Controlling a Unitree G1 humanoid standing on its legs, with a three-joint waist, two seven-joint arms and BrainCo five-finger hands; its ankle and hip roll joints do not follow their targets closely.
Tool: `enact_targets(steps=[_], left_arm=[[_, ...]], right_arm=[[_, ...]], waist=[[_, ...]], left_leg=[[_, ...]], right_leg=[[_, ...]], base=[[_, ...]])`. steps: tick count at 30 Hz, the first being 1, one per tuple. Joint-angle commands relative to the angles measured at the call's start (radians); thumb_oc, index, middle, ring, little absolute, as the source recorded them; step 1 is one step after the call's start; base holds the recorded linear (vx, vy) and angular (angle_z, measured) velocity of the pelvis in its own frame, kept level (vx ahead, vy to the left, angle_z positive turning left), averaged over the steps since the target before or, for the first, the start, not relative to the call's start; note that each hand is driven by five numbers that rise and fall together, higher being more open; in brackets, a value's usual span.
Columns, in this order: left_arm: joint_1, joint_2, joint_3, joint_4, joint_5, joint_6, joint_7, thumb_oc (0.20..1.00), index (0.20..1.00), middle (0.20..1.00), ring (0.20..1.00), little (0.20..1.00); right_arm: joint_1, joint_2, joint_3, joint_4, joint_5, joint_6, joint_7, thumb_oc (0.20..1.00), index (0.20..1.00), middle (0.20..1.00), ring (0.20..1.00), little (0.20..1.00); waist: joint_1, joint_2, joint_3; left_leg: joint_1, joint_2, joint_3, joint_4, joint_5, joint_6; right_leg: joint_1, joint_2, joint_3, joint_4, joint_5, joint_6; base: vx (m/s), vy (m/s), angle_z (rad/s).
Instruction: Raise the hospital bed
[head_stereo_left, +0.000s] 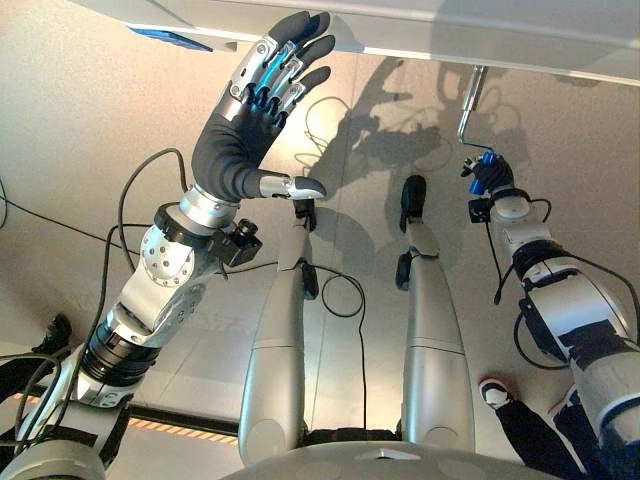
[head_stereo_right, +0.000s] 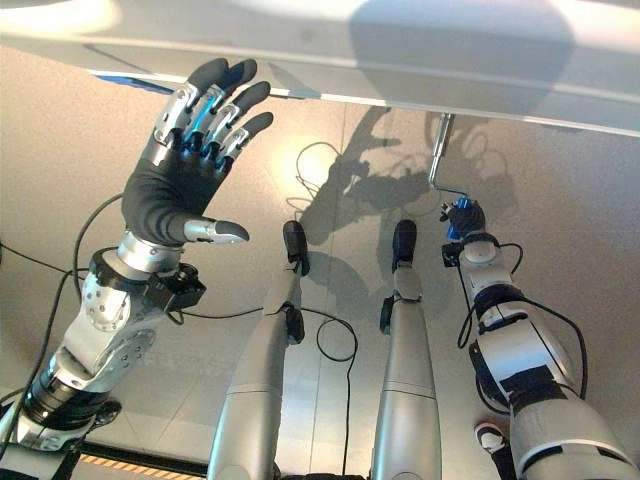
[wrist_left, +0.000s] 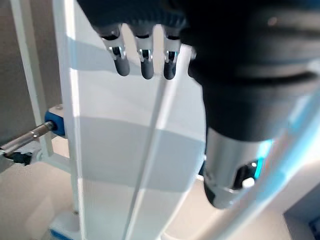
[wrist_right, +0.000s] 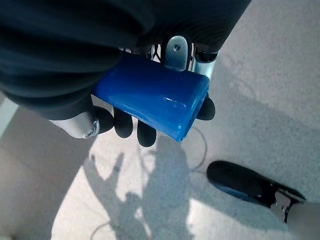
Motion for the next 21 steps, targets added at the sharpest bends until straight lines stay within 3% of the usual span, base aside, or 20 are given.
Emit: enact_targets(steps=[1, 8, 16, 21], left_arm=[[-0.006, -0.045, 0.028, -0.046, 0.025, -0.02, 0.022, 1.0, 1.0, 1.0, 1.0, 1.0], [-0.001, -0.077, 0.047, -0.047, 0.034, -0.01, 0.051, 1.0, 1.0, 1.0, 1.0, 1.0], [-0.004, -0.107, 0.05, -0.048, 0.052, -0.018, 0.075, 1.0, 1.0, 1.0, 1.0, 1.0], [-0.001, -0.118, 0.048, -0.049, 0.059, -0.033, 0.075, 1.0, 1.0, 1.0, 1.0, 1.0]], right_arm=[[0.004, 0.113, 0.103, 0.04, -0.156, 0.089, 0.027, 0.2, 0.2, 0.2, 0.2, 0.2], [-0.013, 0.247, 0.239, 0.003, -0.38, 0.122, 0.041, 0.2, 0.2, 0.2, 0.2, 0.2], [-0.052, 0.332, 0.332, -0.053, -0.496, 0.12, 0.048, 0.2, 0.2, 0.2, 0.2, 0.2], [-0.032, 0.397, 0.412, -0.149, -0.537, 0.085, 0.092, 0.2, 0.2, 0.2, 0.2, 0.2]], waist=[[0.012, 0.086, -0.012], [0.024, 0.095, -0.012], [0.039, 0.109, -0.012], [0.043, 0.109, -0.012]], left_leg=[[-0.024, -0.014, -0.005, 0.153, -0.147, 0.006], [-0.056, -0.02, -0.006, 0.154, -0.142, 0.007], [-0.065, -0.025, -0.009, 0.16, -0.141, 0.008], [-0.06, -0.026, -0.008, 0.159, -0.141, 0.008]], right_leg=[[0.019, 0.047, -0.056, -0.081, 0.051, 0.025], [-0.012, 0.039, -0.059, -0.075, 0.056, 0.029], [-0.025, 0.036, -0.059, -0.062, 0.053, 0.028], [-0.019, 0.035, -0.057, -0.064, 0.053, 0.028]], base=[[0.0, 0.0, 0.0], [0.0, 0.0, 0.0], [0.0, 0.009, 0.0], [0.0, 0.0, 0.0]])
